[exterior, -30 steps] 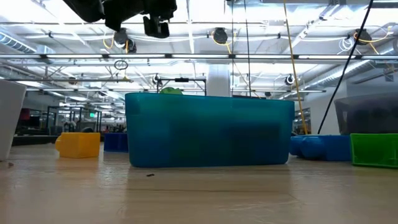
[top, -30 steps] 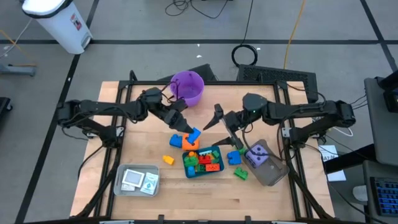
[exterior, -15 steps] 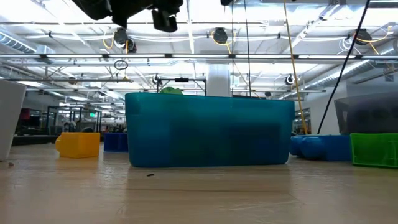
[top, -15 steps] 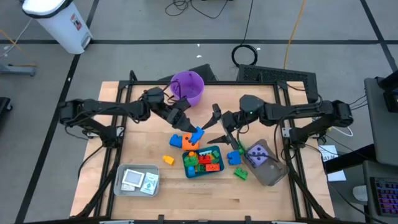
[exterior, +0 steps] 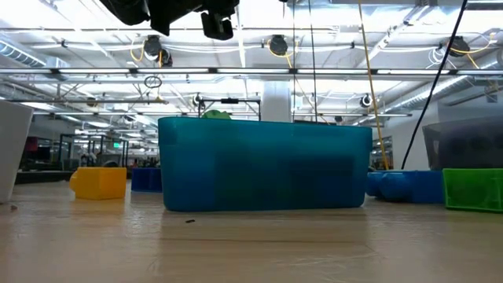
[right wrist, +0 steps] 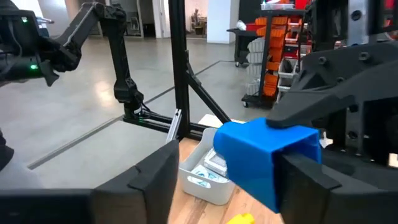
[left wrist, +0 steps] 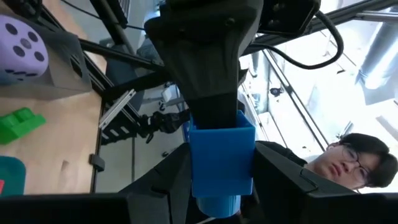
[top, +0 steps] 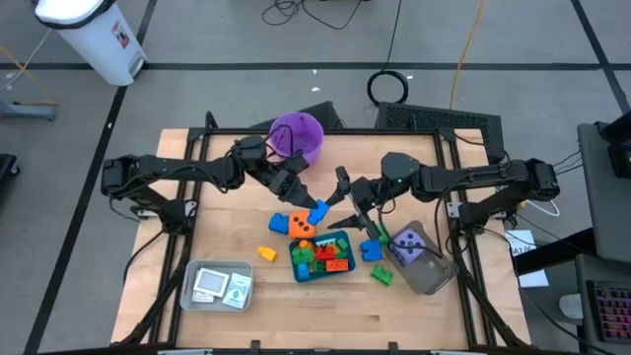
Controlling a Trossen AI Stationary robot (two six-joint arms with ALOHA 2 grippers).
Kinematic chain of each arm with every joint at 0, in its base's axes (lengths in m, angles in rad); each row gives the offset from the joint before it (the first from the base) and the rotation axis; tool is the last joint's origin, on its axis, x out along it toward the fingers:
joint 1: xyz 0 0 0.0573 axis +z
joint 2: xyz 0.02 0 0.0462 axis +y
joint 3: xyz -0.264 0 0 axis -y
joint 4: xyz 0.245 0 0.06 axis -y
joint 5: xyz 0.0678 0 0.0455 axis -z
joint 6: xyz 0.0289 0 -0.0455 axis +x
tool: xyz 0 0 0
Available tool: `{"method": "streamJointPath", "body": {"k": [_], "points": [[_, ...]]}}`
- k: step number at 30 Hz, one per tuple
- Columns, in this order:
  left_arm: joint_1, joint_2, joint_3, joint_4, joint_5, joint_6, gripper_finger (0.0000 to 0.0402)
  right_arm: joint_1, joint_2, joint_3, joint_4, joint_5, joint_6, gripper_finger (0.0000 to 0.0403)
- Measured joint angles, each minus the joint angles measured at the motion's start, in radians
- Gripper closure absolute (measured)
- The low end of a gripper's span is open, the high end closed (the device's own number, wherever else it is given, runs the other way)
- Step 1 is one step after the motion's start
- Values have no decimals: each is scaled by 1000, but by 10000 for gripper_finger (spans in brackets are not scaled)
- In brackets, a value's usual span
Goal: Pick & Place Toys
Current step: Put the blue game piece into the blue bin
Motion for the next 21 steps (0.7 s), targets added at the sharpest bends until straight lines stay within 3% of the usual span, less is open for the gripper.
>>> {"method": "streamJointPath", "body": {"k": [14, 17, 21], "points": [[0, 0, 0, 2, 0, 6, 245, -23, 1, 0, 4, 3, -3, 371], [0, 0, 0, 23, -10, -27, 240, -24, 2, 0, 13, 3, -9, 394], [4, 0, 0, 71, -23, -44, 216, -24, 0, 0, 33, 3, -2, 395]]}}
